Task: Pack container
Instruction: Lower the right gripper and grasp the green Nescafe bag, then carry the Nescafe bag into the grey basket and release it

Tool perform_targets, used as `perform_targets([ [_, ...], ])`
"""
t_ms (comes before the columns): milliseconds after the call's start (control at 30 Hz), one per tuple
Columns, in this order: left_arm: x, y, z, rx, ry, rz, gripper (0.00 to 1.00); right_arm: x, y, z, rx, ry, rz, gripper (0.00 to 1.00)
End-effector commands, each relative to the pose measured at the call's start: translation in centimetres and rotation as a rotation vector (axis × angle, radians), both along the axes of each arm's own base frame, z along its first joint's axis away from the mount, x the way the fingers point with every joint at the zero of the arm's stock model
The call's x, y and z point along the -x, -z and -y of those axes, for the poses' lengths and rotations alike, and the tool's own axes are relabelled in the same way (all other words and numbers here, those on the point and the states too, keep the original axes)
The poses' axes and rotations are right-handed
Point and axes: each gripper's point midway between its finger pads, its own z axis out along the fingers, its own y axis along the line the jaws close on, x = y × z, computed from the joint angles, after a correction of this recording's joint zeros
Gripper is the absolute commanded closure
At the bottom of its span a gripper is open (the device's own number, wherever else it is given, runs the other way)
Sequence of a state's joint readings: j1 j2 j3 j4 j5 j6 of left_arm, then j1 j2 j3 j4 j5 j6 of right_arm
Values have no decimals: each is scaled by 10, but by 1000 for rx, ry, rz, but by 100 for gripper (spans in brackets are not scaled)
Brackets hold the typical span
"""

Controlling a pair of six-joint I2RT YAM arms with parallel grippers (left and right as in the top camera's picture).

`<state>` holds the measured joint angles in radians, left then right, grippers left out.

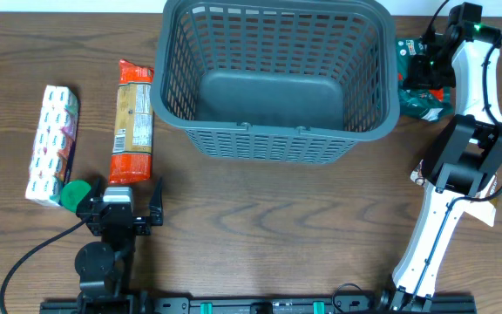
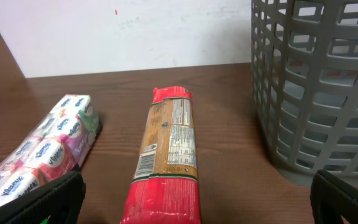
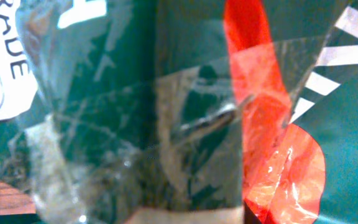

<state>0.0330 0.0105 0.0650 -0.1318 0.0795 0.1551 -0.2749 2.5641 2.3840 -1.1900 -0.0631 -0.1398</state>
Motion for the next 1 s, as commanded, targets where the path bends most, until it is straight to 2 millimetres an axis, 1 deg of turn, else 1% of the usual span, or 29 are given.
perform_targets([
  [0, 0, 13, 0, -3, 6, -29, 1, 46, 78, 4, -13, 28, -236, 99],
  [67, 0, 13, 0, -3, 6, -29, 1, 42, 69, 5, -6, 47, -216, 98],
  [133, 0, 13, 0, -3, 6, -29, 1, 37, 53, 7, 4, 59, -184, 98],
  [167, 0, 13, 0, -3, 6, -29, 1, 35, 45, 8, 9, 60, -166, 98],
  [267, 0, 13, 0, -3, 6, -29, 1, 25, 8, 11, 30, 65, -84, 99],
  [367, 0, 13, 1, -3, 6, -29, 1, 16, -41, 18, 76, 90, 18, 99],
  [433, 0, 13, 0, -3, 6, -29, 1, 15, -75, 25, 126, 108, 77, 99],
  [567, 0, 13, 0, -3, 6, -29, 1, 22, -149, 39, 239, 162, 207, 99],
  [633, 0, 13, 0, -3, 6, -29, 1, 26, -185, 40, 262, 180, 282, 99],
  [667, 0, 13, 0, -3, 6, -29, 1, 29, -205, 39, 271, 184, 324, 99],
  [733, 0, 13, 0, -3, 6, -29, 1, 36, -239, 37, 284, 194, 395, 99],
  [767, 0, 13, 0, -3, 6, -29, 1, 42, -259, 35, 291, 199, 435, 99],
  [867, 0, 13, 0, -3, 6, -29, 1, 62, -309, 27, 301, 208, 541, 99],
  [967, 0, 13, 1, -3, 6, -29, 1, 84, -358, 13, 315, 205, 654, 99],
])
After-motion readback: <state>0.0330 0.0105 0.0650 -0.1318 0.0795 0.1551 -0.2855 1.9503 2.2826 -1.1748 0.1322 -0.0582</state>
